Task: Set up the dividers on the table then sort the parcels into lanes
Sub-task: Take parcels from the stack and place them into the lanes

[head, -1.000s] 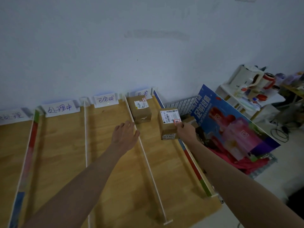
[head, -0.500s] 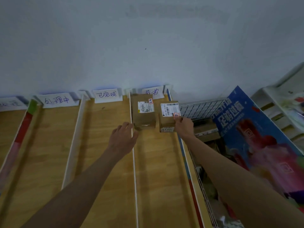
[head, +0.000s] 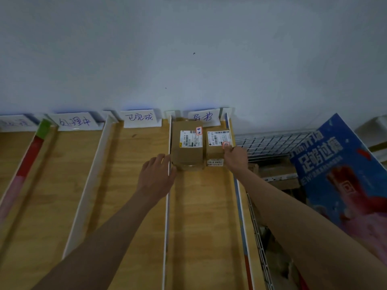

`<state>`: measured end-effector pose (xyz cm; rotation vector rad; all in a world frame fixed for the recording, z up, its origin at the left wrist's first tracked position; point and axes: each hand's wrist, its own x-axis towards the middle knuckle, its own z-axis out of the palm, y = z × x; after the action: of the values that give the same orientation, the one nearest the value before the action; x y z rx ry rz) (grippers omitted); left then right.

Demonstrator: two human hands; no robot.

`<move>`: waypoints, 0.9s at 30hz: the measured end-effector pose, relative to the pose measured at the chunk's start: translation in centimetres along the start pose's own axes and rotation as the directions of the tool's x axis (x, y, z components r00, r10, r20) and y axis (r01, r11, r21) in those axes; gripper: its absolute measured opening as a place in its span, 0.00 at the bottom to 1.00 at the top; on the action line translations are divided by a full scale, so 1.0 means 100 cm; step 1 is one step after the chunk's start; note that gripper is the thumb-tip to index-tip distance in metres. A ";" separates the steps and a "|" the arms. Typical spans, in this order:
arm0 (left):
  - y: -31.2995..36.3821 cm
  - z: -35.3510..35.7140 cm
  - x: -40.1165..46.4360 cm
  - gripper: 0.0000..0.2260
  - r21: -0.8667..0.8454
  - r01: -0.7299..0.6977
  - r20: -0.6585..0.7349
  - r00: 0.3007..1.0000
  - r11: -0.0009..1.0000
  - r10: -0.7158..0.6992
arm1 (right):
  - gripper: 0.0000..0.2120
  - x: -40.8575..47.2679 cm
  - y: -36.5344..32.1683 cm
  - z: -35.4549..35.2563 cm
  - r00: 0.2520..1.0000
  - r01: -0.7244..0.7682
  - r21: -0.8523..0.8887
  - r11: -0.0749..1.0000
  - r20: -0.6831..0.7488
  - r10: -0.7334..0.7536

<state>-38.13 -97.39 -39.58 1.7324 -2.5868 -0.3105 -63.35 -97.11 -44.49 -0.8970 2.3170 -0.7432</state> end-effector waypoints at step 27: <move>-0.023 -0.049 -0.039 0.22 -0.042 0.097 -0.019 0.995 0.994 -0.098 | 0.19 -0.094 -0.059 -0.031 0.879 0.452 -0.361 0.816 0.021 -0.477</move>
<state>-33.90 -95.43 -34.74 1.8413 -2.4678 -0.3430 -56.93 -93.13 -35.74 -1.6731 2.3563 -0.5472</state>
